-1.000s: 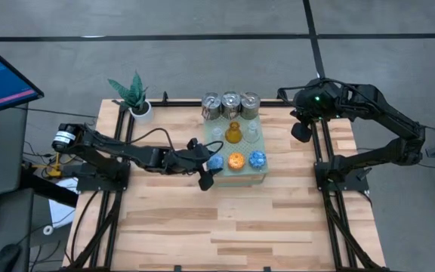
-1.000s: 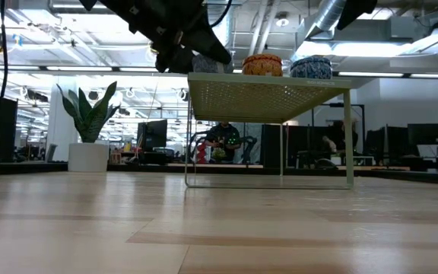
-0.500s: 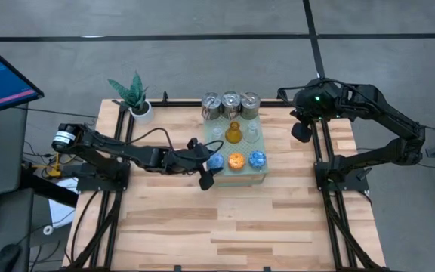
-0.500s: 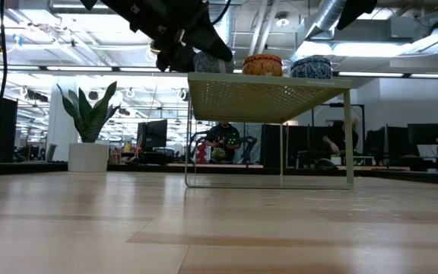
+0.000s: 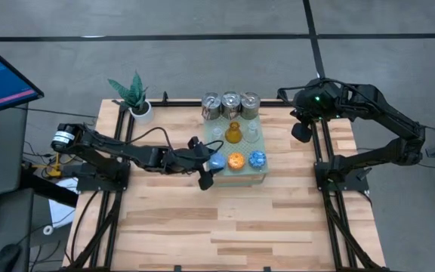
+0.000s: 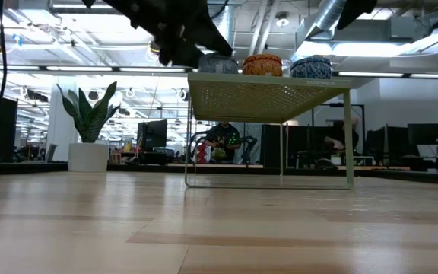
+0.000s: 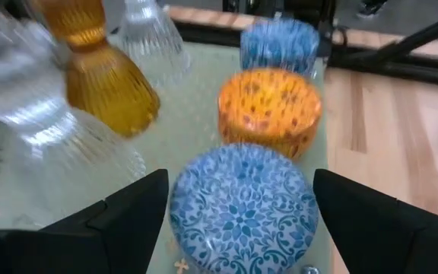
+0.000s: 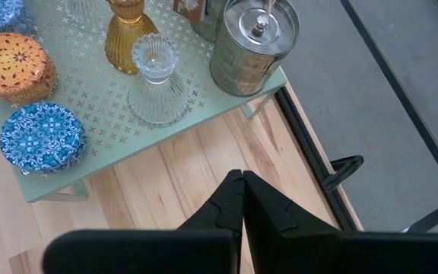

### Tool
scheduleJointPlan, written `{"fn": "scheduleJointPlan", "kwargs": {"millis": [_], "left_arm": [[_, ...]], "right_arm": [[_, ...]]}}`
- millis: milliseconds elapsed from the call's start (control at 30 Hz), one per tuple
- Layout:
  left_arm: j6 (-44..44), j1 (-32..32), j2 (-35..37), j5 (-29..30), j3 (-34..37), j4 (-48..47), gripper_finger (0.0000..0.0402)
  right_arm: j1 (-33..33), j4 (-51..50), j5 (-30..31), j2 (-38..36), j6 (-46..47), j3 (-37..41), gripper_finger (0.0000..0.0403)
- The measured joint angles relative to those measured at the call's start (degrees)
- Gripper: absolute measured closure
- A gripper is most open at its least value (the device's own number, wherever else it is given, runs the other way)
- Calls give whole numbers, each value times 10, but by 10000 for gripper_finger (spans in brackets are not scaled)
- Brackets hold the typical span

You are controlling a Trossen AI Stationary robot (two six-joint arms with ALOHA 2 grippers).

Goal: Pick & Place candle stick holders
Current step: Put the blue scented candle on the shelf, then return to Home Position

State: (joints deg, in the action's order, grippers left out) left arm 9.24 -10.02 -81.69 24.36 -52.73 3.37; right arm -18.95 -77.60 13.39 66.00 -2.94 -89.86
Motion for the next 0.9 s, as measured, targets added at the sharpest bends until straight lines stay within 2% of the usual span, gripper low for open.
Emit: {"fn": "scheduleJointPlan", "kwargs": {"millis": [167, 300, 400, 500, 567, 633, 700, 900], "left_arm": [[0, -2, 60, 0, 0, -14, 71], [0, -2, 142, 0, 0, -46, 73], [0, 5, 225, -1, 0, -51, 78], [1, 21, 314, -9, 0, -50, 88], [-3, 40, 369, -54, 0, -51, 99], [-7, 68, 418, -116, -1, -65, 110], [-8, 97, 459, -165, 0, -97, 121], [3, 154, 537, -255, 7, -186, 171]], "right_arm": [[0, 4, 0, 0, -2, 0, 403], [2, 36, -4, -7, -11, 0, 403], [5, 88, -47, -26, -53, 0, 403], [0, 169, -117, -61, -85, 0, 403], [-7, 224, -167, -91, -95, 0, 403], [-16, 265, -192, -125, -96, 13, 403], [-24, 288, -193, -165, -89, 38, 403], [-49, 376, -164, -295, -43, 163, 403]]}}
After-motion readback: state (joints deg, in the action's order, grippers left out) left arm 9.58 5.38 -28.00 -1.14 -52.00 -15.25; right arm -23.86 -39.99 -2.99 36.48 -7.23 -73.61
